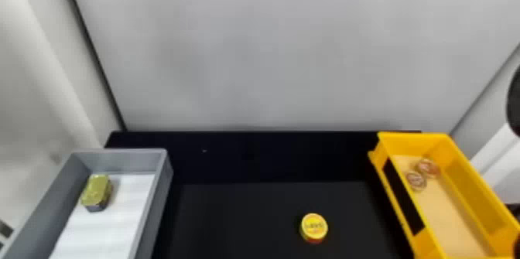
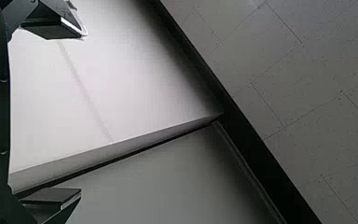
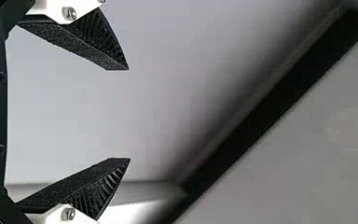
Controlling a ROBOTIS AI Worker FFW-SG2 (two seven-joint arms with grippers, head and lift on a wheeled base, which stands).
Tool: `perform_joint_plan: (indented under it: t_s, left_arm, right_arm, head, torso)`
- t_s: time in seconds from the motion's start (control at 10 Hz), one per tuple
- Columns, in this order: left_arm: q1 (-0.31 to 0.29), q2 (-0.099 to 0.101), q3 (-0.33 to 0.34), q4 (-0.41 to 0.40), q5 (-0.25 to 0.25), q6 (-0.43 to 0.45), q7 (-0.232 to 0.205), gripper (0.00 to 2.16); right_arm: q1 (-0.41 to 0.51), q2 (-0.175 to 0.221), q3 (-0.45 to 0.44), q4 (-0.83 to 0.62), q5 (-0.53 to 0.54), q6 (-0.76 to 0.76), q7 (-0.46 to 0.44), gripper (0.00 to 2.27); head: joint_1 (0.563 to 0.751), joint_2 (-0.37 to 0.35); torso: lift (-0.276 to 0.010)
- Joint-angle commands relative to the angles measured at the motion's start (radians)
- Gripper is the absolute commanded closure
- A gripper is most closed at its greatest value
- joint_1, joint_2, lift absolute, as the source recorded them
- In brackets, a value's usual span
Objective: Pick up the round yellow can and place it in the yellow rectangular box
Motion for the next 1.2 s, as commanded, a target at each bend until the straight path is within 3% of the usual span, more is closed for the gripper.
perform_joint_plan:
  t_s: [0.0, 0.2, 0.5, 0.6, 0.7, 0.9, 1.1]
  left_arm:
    - [-0.002, 0.001, -0.002, 0.001, 0.000, 0.004, -0.002, 0.09]
    - [-0.006, 0.003, -0.005, 0.003, 0.000, 0.003, -0.004, 0.09]
    - [-0.008, 0.003, -0.014, 0.006, 0.000, 0.009, -0.005, 0.09]
    - [-0.008, 0.003, -0.017, 0.007, 0.000, 0.010, -0.007, 0.09]
    - [-0.009, 0.001, -0.020, 0.007, 0.000, 0.012, -0.007, 0.09]
    - [-0.011, 0.000, -0.025, 0.010, 0.000, 0.012, -0.007, 0.09]
    - [-0.014, -0.005, -0.028, 0.013, 0.002, 0.010, -0.007, 0.09]
  right_arm:
    - [-0.005, 0.079, -0.016, 0.020, -0.153, 0.270, -0.002, 0.10]
    - [-0.036, 0.130, -0.029, 0.057, -0.172, 0.501, 0.073, 0.10]
    - [-0.041, 0.176, -0.087, 0.171, -0.173, 0.721, 0.288, 0.10]
    - [-0.018, 0.194, -0.127, 0.241, -0.193, 0.733, 0.389, 0.10]
    - [0.007, 0.207, -0.167, 0.313, -0.264, 0.733, 0.432, 0.10]
    - [0.048, 0.193, -0.197, 0.456, -0.446, 0.693, 0.433, 0.10]
    - [0.084, 0.191, -0.187, 0.583, -0.496, 0.690, 0.443, 0.10]
  head:
    - [0.694, -0.078]
    - [0.694, -0.078]
    - [0.694, -0.078]
    - [0.694, -0.078]
    - [0.694, -0.078]
    - [0.694, -0.078]
    - [0.694, -0.078]
  torso:
    - [-0.003]
    - [-0.003]
    - [-0.003]
    - [-0.003]
    - [-0.003]
    - [-0.003]
    - [-0.003]
